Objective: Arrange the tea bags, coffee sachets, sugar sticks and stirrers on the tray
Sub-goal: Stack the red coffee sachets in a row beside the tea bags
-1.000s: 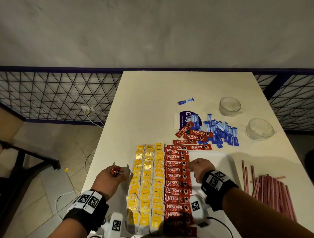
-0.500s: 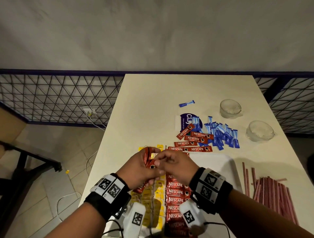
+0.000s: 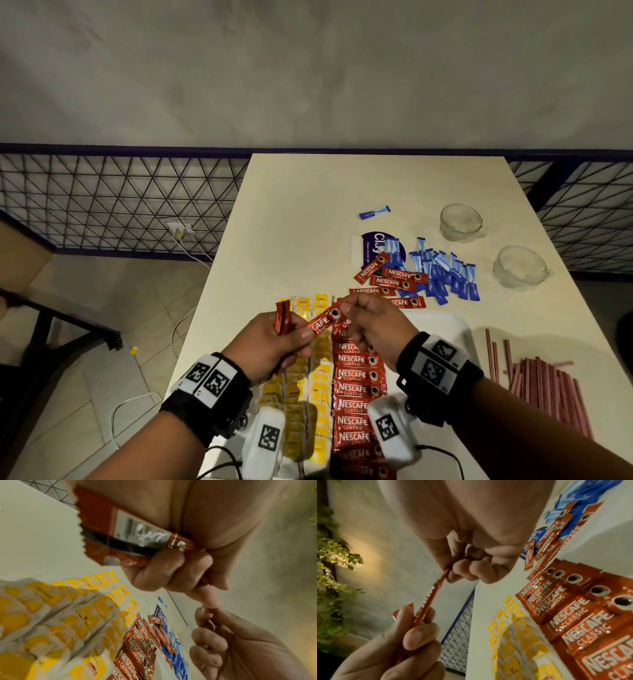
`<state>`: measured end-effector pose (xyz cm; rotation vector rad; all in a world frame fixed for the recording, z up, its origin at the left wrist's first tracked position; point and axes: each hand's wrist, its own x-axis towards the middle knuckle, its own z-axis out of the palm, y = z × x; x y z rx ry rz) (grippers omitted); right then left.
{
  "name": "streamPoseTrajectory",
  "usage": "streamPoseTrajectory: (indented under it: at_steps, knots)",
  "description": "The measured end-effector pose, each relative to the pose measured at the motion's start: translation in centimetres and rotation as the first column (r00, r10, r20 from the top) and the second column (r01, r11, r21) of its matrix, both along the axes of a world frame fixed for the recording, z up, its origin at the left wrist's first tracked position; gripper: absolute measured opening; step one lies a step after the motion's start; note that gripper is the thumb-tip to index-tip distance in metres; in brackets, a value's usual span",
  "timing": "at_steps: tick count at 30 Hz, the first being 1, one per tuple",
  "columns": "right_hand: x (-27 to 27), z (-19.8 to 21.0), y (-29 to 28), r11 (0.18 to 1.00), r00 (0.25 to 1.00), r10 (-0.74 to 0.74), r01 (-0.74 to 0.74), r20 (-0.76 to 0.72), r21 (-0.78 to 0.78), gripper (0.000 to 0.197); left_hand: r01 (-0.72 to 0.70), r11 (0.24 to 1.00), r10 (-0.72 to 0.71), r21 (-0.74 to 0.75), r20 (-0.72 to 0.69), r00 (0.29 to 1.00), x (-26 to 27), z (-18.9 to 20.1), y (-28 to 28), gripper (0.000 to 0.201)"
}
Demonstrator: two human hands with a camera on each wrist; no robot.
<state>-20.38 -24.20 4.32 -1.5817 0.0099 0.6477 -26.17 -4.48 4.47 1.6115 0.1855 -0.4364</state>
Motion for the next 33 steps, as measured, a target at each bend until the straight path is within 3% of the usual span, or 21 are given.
streamPoseTrajectory:
  at_steps: [8, 15, 21, 26, 33]
  knots:
    - [0.6, -0.8, -1.0, 0.999, 0.999, -0.033, 0.031, -0.037, -0.037, 0.011, -0.202, 0.977, 0.201, 0.074, 0.020, 0.979, 0.9, -0.9, 0.0, 0.012]
    - [0.8, -4.7, -6.4, 0.949, 0.933, -0.288, 0.247, -0.216, -0.197, 0.013, -0.376, 0.855, 0.405, 0.358, -0.007, 0.914, -0.4, -4.8, 4.5, 0.023]
    - [-0.8, -7.6, -7.1, 0.931, 0.895, -0.292, 0.186, -0.338, -0.314, 0.012, -0.352, 0.820, 0.430, 0.450, -0.078, 0.900, -2.7, -6.8, 5.6, 0.027]
    - [-0.9, -8.8, -6.2, 0.898, 0.952, -0.233, 0.132, -0.200, -0.419, 0.009, -0.318, 0.817, 0.410, 0.481, -0.097, 0.907, -3.1, -7.0, 5.7, 0.028]
    - [-0.5, -9.1, -5.8, 0.861, 0.958, -0.201, 0.072, -0.207, -0.503, 0.006, -0.269, 0.794, 0.374, 0.545, -0.090, 0.923, -3.5, -6.6, 5.5, 0.029]
